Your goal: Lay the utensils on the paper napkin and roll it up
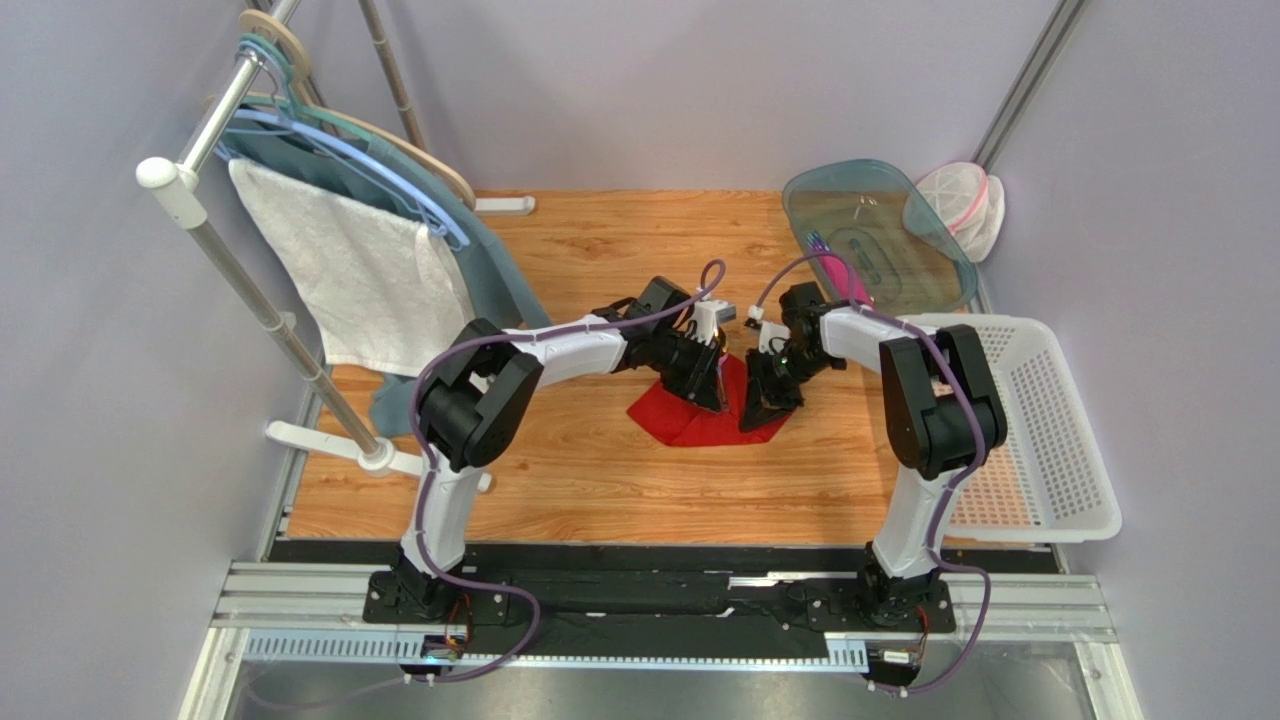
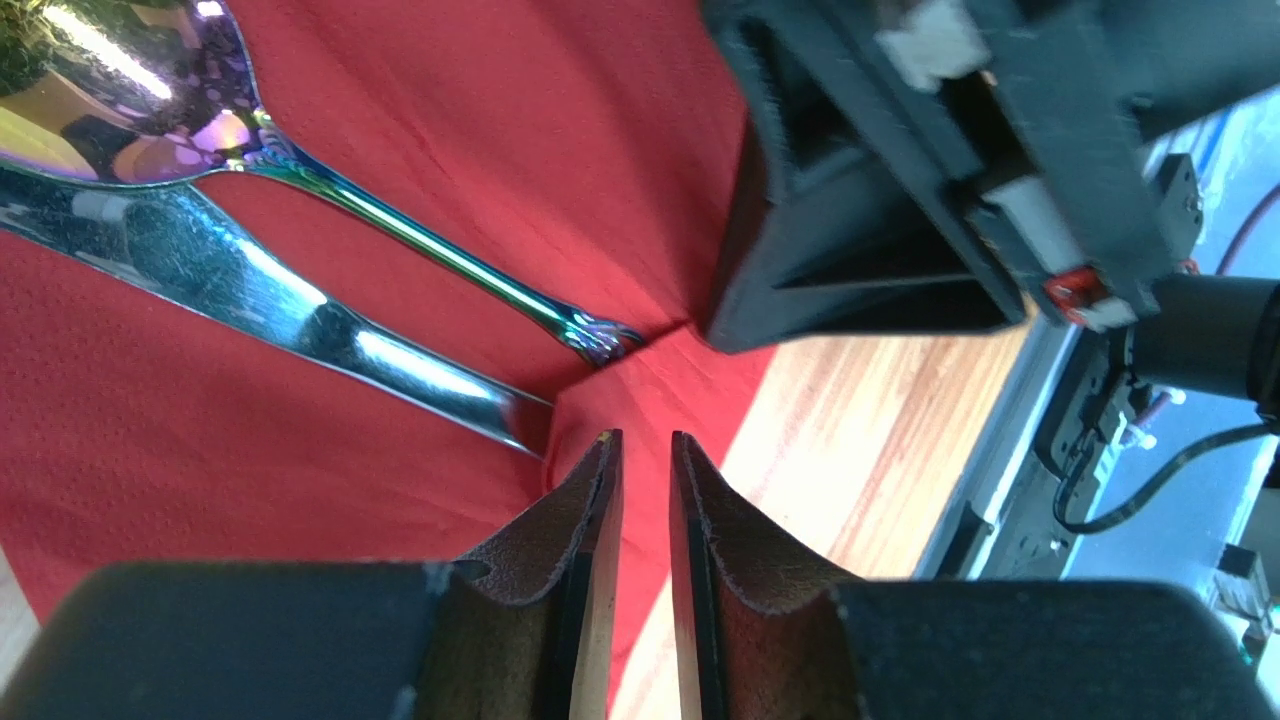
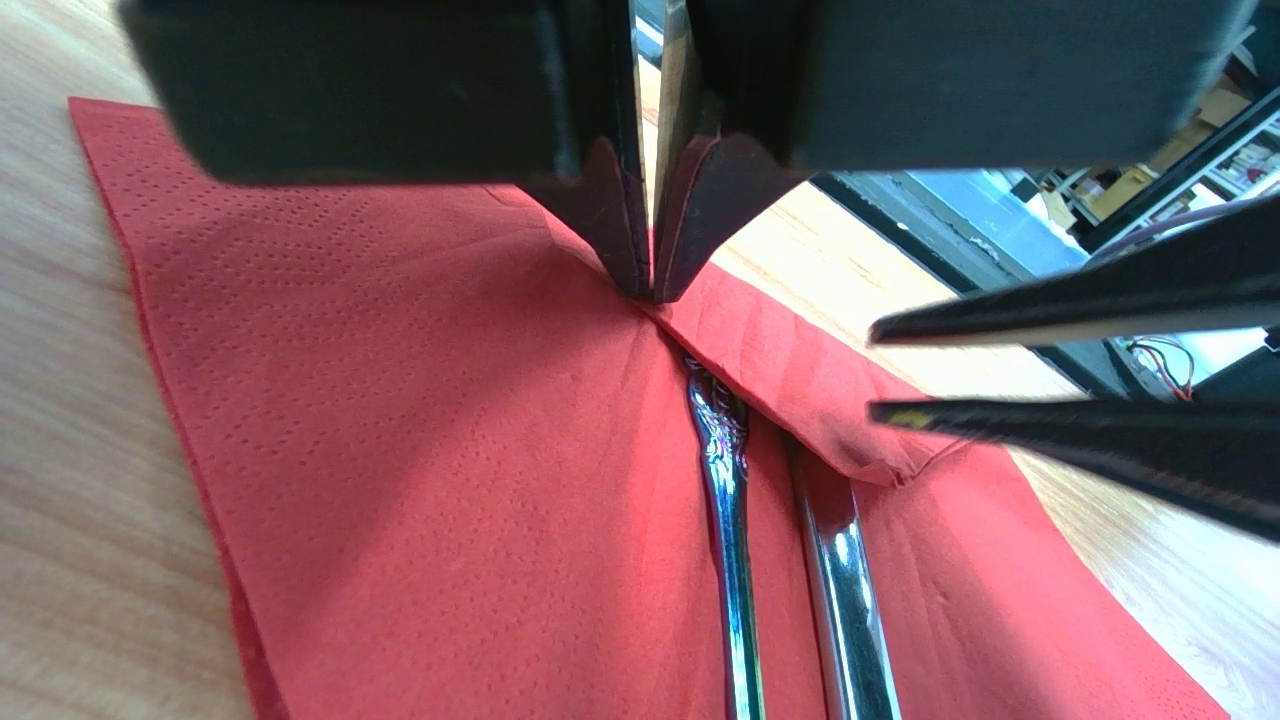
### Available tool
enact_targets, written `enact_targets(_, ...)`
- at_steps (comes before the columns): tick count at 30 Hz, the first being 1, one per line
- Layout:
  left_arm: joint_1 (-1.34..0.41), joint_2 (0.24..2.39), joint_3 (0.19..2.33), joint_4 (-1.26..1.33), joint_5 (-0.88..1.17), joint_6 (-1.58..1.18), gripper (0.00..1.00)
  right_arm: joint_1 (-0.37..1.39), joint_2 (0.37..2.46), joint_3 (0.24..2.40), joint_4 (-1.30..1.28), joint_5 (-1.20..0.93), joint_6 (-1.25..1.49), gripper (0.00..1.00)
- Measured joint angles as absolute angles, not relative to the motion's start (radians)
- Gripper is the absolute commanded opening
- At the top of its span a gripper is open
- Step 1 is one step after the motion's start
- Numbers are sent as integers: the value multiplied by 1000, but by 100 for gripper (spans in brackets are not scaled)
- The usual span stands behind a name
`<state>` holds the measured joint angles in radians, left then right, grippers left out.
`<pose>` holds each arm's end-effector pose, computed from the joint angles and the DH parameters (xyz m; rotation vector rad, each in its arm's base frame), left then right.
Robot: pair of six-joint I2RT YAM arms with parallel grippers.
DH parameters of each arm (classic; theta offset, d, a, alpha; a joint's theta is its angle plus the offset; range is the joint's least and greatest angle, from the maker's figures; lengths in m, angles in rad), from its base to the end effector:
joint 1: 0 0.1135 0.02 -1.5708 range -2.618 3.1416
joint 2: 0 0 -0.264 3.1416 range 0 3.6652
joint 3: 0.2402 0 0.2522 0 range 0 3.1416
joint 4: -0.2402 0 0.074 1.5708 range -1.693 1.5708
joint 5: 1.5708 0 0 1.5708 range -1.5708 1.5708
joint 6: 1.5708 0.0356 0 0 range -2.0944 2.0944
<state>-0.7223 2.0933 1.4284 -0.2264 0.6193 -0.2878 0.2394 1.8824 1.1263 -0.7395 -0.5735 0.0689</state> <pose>0.3212 -0.3105 0.1582 0.8463 2.4719 -1.1710 0.3142 0.0966 0.1368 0.2882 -2.9827 -0.8904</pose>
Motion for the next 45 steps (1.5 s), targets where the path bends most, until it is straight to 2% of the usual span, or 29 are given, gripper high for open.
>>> enact_targets(5,-715,2122,1430,-223,619,-299,25,240,1882,1126,-740,-574,76,11)
enact_targets(11,-706,2133,1440,-223,619,-307,25,240,1882,1133,-751,-575,78,22)
enact_targets(20,-705,2144,1451,-220,619,-309,25,210,1834,1227,-834,-556,79,59)
enact_targets(21,-705,2144,1451,-220,619,-309,25,200,1824,1236,-840,-546,77,65)
enact_targets(23,-705,2144,1451,-220,619,-309,25,180,1810,1245,-849,-522,74,67)
enact_targets(24,-705,2144,1451,-220,619,-309,25,170,1805,1247,-853,-508,72,78)
enact_targets(26,-705,2144,1451,-219,619,-309,25,152,1804,1249,-865,-476,68,80)
enact_targets(27,-705,2144,1451,-220,619,-309,25,144,1805,1249,-875,-459,67,97)
enact_targets(35,-705,2144,1451,-219,619,-309,25,107,1822,1249,-901,-368,64,98)
enact_targets(45,-705,2144,1451,-219,619,-308,25,94,1919,1255,-908,-516,103,85)
